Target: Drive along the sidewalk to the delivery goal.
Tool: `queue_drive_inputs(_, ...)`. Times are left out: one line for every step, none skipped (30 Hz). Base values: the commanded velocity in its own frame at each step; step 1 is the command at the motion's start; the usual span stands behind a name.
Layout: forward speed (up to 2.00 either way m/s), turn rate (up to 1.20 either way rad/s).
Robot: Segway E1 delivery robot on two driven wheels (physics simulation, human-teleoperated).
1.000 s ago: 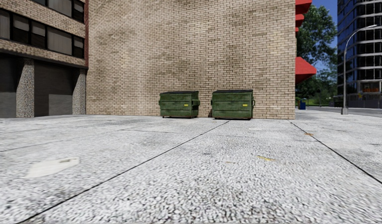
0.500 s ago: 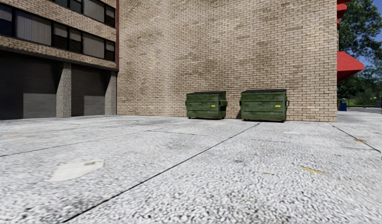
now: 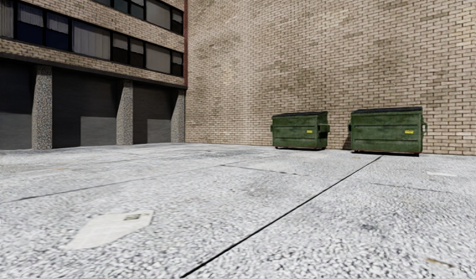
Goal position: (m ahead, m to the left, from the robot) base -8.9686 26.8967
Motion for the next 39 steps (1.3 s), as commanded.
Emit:
queue_drive_inputs(1.38, 0.47)
queue_drive_inputs(1.41, 0.49)
queue_drive_inputs(1.41, 0.49)
queue_drive_inputs(1.42, 0.50)
queue_drive_inputs(1.43, 0.52)
queue_drive_inputs(1.44, 0.53)
queue_drive_inputs(1.45, 0.54)
queue_drive_inputs(1.45, 0.54)
queue_drive_inputs(1.45, 0.55)
queue_drive_inputs(1.47, 0.57)
queue_drive_inputs(1.50, 0.58)
queue_drive_inputs(1.50, 0.58)
queue_drive_inputs(1.51, 0.59)
queue_drive_inputs(1.53, 0.60)
queue_drive_inputs(1.54, 0.60)
queue_drive_inputs(1.54, 0.60)
queue_drive_inputs(1.56, 0.61)
queue_drive_inputs(1.56, 0.62)
queue_drive_inputs(1.56, 0.64)
queue_drive_inputs(1.56, 0.64)
queue_drive_inputs(1.56, 0.67)
queue_drive_inputs(1.56, 0.68)
queue_drive_inputs(1.56, 0.70)
queue_drive_inputs(1.56, 0.70)
queue_drive_inputs(1.56, 0.72)
queue_drive_inputs(1.56, 0.73)
queue_drive_inputs(1.56, 0.73)
queue_drive_inputs(1.56, 0.73)
queue_drive_inputs(1.56, 0.73)
queue_drive_inputs(1.56, 0.73)
queue_drive_inputs(1.56, 0.73)
queue_drive_inputs(1.56, 0.73)
queue_drive_inputs(1.56, 0.73)
queue_drive_inputs(1.60, 0.73)
queue_drive_inputs(1.66, 0.73)
queue_drive_inputs(1.66, 0.73)
queue_drive_inputs(1.75, 0.73)
queue_drive_inputs(2.00, 0.73)
queue_drive_inputs(2.00, 0.73)
